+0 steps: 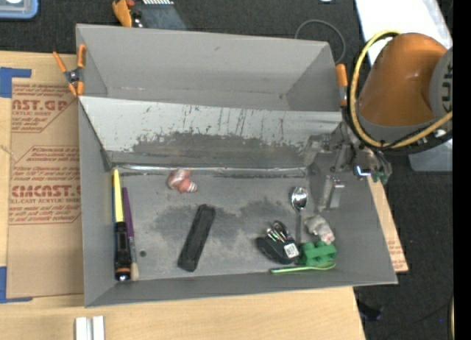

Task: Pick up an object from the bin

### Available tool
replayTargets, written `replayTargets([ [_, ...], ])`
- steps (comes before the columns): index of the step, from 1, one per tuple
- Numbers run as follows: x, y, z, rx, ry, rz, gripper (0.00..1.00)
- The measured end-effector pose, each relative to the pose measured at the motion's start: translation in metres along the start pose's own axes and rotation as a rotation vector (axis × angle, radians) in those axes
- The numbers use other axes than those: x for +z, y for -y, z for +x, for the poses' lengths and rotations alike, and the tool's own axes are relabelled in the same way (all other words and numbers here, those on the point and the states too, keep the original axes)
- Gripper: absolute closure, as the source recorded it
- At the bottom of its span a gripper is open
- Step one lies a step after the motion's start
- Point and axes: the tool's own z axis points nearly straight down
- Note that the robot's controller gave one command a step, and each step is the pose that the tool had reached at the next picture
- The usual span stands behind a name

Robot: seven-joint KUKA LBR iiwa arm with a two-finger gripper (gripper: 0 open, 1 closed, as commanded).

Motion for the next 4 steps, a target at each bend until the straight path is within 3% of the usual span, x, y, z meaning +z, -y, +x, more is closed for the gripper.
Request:
replayTargets([
  [1, -0.005, -0.001, -0.001, -0.001, 0.008, 0.001, 0.00],
  [2, 0.046, 0.012, -0.003, 0.178, 0.010, 0.000, 0.00],
  [3, 0.117, 0.031, -0.003, 0.454, 0.017, -0.002, 0.00],
  [4, 0.143, 0.036, -0.010, 0.352, 0.015, -0.002, 0.00],
])
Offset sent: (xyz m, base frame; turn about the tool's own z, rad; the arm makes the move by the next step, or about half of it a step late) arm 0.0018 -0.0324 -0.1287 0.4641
